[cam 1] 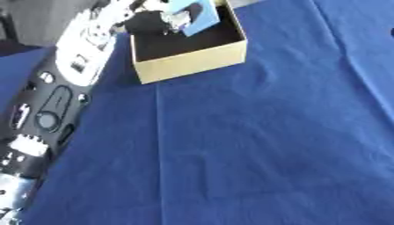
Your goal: Pick up objects on the table and place them in the box.
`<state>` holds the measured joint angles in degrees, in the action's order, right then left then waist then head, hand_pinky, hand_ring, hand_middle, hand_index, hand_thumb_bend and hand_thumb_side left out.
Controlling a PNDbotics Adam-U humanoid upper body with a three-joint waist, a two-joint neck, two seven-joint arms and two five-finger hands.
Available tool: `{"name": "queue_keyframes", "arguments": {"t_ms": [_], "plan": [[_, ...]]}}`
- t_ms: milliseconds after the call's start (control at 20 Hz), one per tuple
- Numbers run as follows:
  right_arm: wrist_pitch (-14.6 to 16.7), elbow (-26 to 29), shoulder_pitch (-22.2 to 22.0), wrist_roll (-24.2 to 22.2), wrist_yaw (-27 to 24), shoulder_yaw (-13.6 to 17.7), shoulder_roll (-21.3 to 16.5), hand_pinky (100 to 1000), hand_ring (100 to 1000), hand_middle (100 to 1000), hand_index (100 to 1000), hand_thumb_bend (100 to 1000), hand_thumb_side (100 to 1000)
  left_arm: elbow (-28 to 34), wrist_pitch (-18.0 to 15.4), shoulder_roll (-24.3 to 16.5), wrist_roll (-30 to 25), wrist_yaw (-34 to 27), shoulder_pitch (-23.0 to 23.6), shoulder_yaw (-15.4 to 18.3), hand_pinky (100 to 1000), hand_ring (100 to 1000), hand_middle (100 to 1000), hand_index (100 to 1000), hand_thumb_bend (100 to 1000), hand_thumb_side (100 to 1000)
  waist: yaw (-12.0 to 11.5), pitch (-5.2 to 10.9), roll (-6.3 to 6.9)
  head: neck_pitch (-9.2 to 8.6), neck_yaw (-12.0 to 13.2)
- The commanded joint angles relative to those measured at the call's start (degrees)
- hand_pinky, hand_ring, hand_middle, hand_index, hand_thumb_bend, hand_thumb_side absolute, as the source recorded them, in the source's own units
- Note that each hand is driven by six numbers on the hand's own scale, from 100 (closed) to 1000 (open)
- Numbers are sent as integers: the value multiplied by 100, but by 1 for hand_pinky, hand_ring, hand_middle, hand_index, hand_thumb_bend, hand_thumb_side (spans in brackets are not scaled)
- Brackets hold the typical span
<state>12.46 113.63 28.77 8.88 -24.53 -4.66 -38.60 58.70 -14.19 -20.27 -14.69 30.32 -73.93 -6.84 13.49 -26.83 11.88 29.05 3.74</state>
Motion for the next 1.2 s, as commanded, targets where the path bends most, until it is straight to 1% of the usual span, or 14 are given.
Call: {"name": "queue_keyframes", "arguments": {"t_ms": [50, 300, 500, 700, 900, 1000, 1200], "plan": [[0, 96, 88, -30, 27, 13, -103, 764, 779, 669, 855, 100, 995, -192, -1, -92, 63, 186, -164, 179, 685, 675, 475, 659, 138, 605, 24, 25, 30, -82, 32], [-34, 96, 79, -37, 58, -7, -64, 765, 779, 667, 855, 100, 998, -369, 78, -113, 354, 498, -225, 311, 684, 676, 473, 662, 104, 596, 39, -15, 53, -102, 34], [-57, 96, 71, -36, 81, -17, -22, 766, 780, 667, 855, 100, 999, -496, 113, -132, 542, 784, -252, 382, 684, 676, 473, 662, 101, 590, 82, -32, 70, -203, 36], [-62, 96, 64, -33, 105, -19, 1, 766, 780, 666, 855, 100, 999, -613, 89, -139, 575, 908, -239, 405, 684, 677, 476, 669, 105, 591, 107, -50, 79, -294, 51], [-59, 96, 58, -29, 132, -19, 13, 766, 780, 665, 855, 100, 1000, -748, 85, -141, 477, 975, -214, 432, 687, 688, 503, 734, 158, 623, 149, -84, 100, -391, 111], [-58, 96, 58, -26, 144, -20, 26, 766, 780, 665, 855, 100, 1000, -822, 133, -148, 444, 1056, -205, 466, 687, 690, 507, 749, 160, 607, 165, -101, 105, -426, 123], [-67, 96, 43, -19, 165, -21, 60, 767, 780, 663, 855, 100, 1000, -977, 269, -161, 475, 1261, -180, 535, 688, 695, 515, 767, 179, 607, 176, -128, 107, -447, 130]]}}
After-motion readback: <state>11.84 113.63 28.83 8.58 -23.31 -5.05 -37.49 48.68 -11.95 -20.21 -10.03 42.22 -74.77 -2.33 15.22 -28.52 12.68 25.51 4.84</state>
